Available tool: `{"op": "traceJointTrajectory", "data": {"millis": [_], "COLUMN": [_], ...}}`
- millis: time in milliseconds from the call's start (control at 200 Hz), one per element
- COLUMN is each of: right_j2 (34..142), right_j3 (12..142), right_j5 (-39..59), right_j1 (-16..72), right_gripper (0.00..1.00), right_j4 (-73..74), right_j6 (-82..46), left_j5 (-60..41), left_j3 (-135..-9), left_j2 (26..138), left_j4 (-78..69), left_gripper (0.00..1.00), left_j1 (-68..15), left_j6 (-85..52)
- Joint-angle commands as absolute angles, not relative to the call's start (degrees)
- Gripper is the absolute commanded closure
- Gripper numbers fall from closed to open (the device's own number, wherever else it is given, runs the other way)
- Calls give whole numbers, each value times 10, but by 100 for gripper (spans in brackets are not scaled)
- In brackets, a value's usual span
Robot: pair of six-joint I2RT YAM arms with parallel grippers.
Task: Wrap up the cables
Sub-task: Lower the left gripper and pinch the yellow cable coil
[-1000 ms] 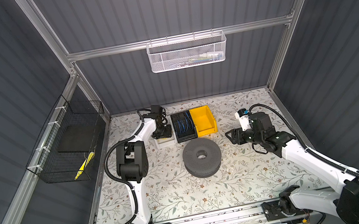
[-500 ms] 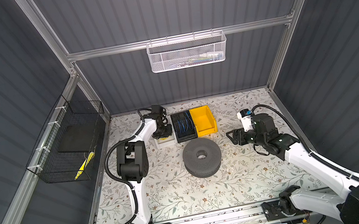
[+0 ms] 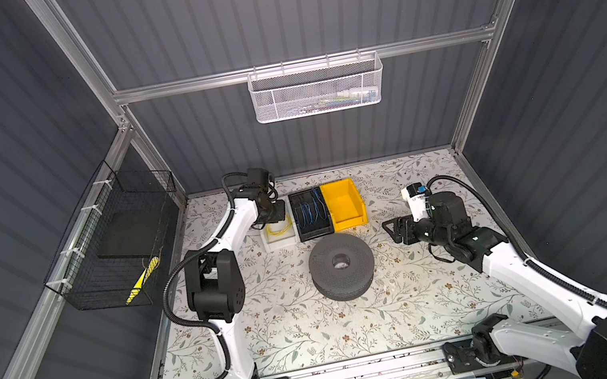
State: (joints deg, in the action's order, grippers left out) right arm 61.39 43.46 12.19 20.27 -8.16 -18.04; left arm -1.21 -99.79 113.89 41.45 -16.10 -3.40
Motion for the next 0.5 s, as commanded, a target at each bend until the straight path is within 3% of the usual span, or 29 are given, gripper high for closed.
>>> {"op": "traceJointTrajectory", "data": {"millis": [0,40,115,155,495], "right_j2": [618,620,625,627,638], "right_j3": [435,437,441,443,454], "right_j5": [132,132,132,132,141], "right_j1": [205,205,205,205,205], "right_gripper": [28,27,27,27,27], "right_j4": [-67,-68,-68,-67,-68], "right_j6": [-187,-186,-183,-182,-179], "left_j5": [-16,-23,-28,-15,15], "left_j3": [-1003,-1002,-998,-998,-954], "left_j2": [1130,1130,1139,1147,1183], "left_j4": [439,440,441,442,391], "left_gripper": [100,100,68,60,52], "left_j1": [-163,-163,-169,-174,-183], "left_j6": [-27,-23,-6,1,46]}}
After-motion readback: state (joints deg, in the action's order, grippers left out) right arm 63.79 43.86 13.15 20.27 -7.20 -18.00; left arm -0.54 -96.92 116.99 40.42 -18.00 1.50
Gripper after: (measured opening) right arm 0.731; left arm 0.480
